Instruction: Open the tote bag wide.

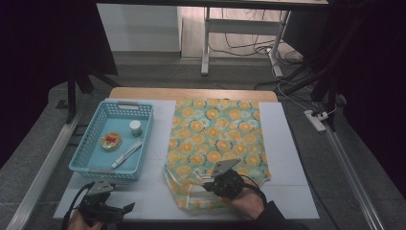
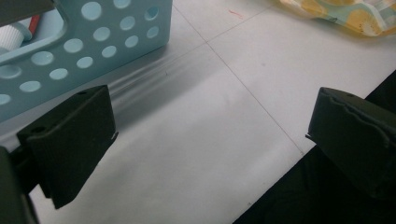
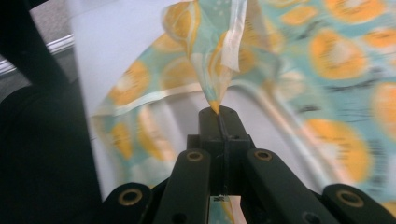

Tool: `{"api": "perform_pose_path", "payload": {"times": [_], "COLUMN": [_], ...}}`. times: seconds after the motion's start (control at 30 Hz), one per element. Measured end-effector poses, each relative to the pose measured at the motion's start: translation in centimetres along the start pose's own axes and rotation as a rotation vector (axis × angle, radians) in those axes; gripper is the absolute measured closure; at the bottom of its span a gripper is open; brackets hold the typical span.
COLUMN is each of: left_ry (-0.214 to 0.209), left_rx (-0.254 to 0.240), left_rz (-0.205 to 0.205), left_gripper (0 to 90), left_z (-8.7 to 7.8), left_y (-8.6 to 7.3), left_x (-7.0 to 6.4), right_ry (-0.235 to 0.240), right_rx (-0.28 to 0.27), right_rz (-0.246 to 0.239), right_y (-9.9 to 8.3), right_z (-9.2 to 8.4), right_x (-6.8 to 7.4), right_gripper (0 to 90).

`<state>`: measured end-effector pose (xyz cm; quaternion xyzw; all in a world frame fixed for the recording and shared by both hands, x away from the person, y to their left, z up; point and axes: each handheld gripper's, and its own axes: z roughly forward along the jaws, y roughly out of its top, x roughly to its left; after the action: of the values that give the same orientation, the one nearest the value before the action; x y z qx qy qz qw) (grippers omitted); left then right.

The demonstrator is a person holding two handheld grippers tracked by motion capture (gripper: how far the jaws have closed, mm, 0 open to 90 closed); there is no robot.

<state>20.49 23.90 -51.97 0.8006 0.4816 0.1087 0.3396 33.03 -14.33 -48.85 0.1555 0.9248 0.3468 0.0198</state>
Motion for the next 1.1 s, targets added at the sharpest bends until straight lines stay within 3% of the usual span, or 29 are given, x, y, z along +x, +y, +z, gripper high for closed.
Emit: {"api": "perform_pose_path", "payload": {"times": [0.6, 0.73, 0.77, 1.07, 1.1], "left_ry": [-0.001, -0.001, 0.0, -0.001, -0.002], "left_rx": [0.001, 0.001, 0.0, 0.002, 0.002], "left_rz": [-0.004, -0.005, -0.005, -0.004, -0.005], "left_gripper": [1.0, 1.0, 1.0, 1.1, 1.1], "left_z": [0.0, 0.0, 0.0, 0.0, 0.0], "left_y": [0.0, 0.0, 0.0, 0.0, 0.0], "left_x": [0.0, 0.1, 0.1, 0.1, 0.1], "right_ry": [-0.151, -0.165, -0.171, -0.19, -0.195], "right_rx": [-0.047, -0.046, -0.045, -0.051, -0.051], "right_rz": [0.07, 0.078, 0.088, 0.114, 0.112], "right_y": [2.9, 3.2, 3.5, 4.7, 5.1], "right_z": [-1.9, -1.8, -1.7, -1.1, -0.7], "right_x": [-8.1, -9.3, -10.2, -13.5, -14.3], "right_gripper": [90.0, 90.0, 90.0, 90.0, 90.0]}}
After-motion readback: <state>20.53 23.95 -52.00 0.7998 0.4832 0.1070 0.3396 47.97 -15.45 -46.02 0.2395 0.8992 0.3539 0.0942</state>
